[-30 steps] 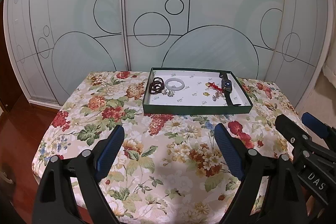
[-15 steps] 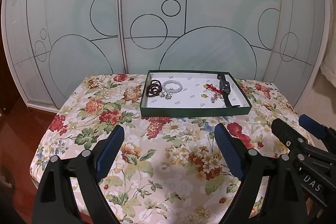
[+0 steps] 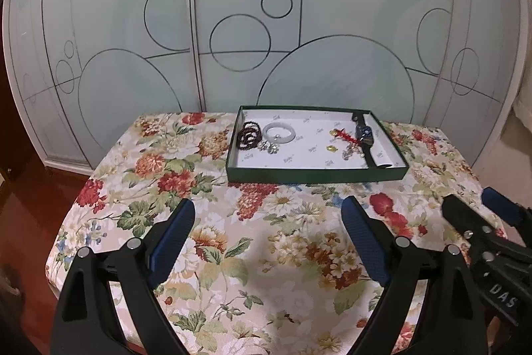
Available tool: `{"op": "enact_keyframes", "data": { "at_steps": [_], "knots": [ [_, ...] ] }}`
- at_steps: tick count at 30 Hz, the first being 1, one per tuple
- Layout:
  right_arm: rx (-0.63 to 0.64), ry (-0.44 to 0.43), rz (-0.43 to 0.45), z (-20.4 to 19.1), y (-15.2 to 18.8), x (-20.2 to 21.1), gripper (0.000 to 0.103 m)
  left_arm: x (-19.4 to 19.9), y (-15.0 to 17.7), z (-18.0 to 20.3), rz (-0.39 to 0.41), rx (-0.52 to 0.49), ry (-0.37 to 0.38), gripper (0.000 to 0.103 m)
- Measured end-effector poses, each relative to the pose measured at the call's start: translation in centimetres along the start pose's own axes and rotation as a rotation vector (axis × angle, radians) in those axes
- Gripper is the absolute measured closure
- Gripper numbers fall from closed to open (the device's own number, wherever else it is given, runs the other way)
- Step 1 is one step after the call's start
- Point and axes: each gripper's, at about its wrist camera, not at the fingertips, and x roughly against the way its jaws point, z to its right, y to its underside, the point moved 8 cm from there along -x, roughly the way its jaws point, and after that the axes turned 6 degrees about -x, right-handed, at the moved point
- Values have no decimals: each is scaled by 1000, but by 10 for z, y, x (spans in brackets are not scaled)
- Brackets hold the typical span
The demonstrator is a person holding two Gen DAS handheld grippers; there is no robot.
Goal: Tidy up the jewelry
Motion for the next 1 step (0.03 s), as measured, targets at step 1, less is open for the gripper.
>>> {"op": "enact_keyframes", "data": {
  "at_steps": [1],
  "knots": [
    [-1, 4, -4, 3, 1, -2, 25, -4, 2, -2, -9, 4, -4, 14]
  ]
}}
